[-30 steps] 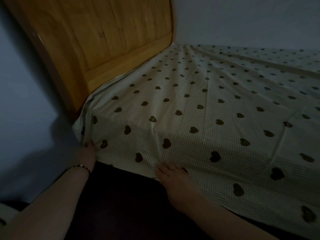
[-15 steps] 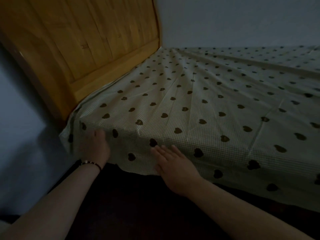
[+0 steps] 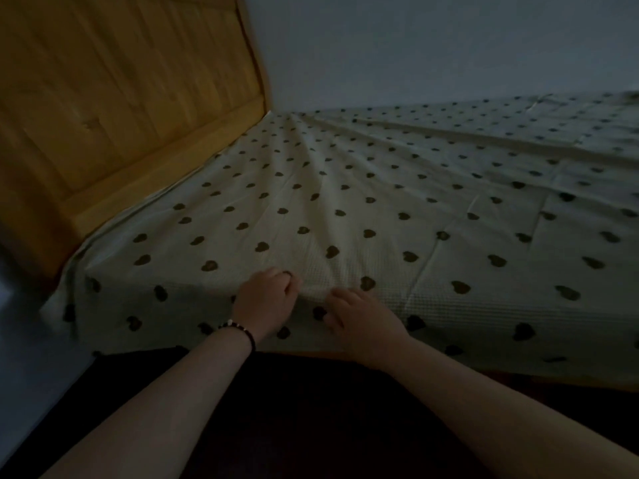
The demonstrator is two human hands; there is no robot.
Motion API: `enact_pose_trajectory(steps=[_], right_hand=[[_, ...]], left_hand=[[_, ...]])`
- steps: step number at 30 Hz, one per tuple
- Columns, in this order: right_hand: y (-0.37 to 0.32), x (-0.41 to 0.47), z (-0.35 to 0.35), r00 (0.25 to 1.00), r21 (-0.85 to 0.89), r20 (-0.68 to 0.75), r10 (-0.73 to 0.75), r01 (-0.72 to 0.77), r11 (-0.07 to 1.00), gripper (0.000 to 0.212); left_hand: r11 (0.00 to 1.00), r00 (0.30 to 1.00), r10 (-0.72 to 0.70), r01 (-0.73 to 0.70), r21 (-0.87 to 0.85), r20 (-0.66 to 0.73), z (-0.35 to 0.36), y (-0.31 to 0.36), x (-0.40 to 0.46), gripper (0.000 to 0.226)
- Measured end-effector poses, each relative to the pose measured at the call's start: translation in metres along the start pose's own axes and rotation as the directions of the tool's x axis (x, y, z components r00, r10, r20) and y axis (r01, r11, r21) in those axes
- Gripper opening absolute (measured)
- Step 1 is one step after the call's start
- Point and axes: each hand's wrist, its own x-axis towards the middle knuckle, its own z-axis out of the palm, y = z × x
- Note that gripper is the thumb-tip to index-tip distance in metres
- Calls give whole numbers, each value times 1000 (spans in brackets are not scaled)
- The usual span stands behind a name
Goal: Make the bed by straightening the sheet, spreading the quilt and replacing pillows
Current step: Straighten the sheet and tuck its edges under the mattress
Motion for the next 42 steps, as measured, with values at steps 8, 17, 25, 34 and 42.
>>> enact_pose_trajectory(steps=[8, 17, 25, 34, 42], right_hand=[[62, 9, -41, 992, -96, -110, 60, -71, 993, 48], [210, -13, -55, 953, -186, 118, 279, -255, 949, 55], [309, -31, -94, 853, -184, 42, 520, -505, 843, 59], [302, 24, -81, 981, -250, 40, 188, -172, 953, 55], [375, 13, -102, 919, -213, 38, 392, -376, 902, 52]], left_hand=[[999, 996, 53, -52, 10, -70, 15, 78, 44, 35], [973, 910, -107, 13, 229, 401, 76, 127, 48, 58], [968, 959, 19, -89, 234, 284, 52, 165, 81, 45], [969, 948, 232, -244, 29, 218, 140, 255, 179, 46], [965, 933, 169, -223, 141, 316, 152, 263, 204, 53]])
